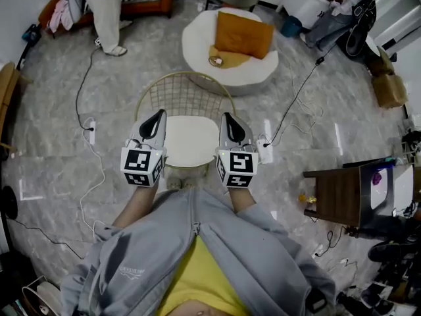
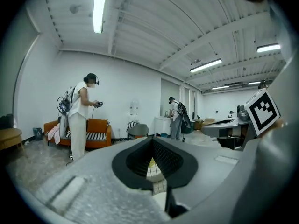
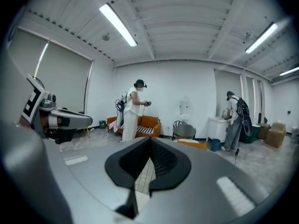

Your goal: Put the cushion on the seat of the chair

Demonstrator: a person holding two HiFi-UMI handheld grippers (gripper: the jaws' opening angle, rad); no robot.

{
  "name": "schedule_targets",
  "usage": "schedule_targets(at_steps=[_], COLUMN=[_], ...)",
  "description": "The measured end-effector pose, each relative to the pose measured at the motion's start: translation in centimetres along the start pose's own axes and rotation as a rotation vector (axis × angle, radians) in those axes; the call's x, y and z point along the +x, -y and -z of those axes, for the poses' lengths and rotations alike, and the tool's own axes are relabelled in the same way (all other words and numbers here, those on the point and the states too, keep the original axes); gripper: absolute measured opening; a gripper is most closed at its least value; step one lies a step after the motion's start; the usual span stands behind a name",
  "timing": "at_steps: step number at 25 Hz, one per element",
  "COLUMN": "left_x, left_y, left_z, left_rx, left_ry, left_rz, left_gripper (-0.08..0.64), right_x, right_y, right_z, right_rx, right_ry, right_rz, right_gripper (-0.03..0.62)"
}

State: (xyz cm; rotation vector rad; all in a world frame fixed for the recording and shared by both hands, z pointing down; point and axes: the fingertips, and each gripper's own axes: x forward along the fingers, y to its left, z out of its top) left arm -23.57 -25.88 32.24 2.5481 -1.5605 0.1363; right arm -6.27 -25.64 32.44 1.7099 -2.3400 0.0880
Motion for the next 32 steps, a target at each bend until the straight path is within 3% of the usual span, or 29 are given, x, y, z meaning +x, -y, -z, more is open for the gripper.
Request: schedule_targets(at_steps=[5,9,32], left_x=[-0.7,-0.8,-0.1], left_y=[0.8,1.1,2.4], left_z=[-4.5,-6.0,-6.3], left_rx=[0.047,0.062,0.076], left_ry=[0.096,0.131,0.139], left_rz=[-0.005,-0.003,-0.007], left_gripper=[0.006,0.006,0.006], right_x=[-1.3,-1.6,-1.5], right_y=[-0.3,-0.5,0.9], right_z=[-4.9,-6.5,-6.2], right_rx=[-0.049,-0.063,-0.045], right_ry=[0.122,0.171,0.170], right_rz=[0.001,-0.025,-0.060], right_gripper=[0.000,-0.002,-0.002])
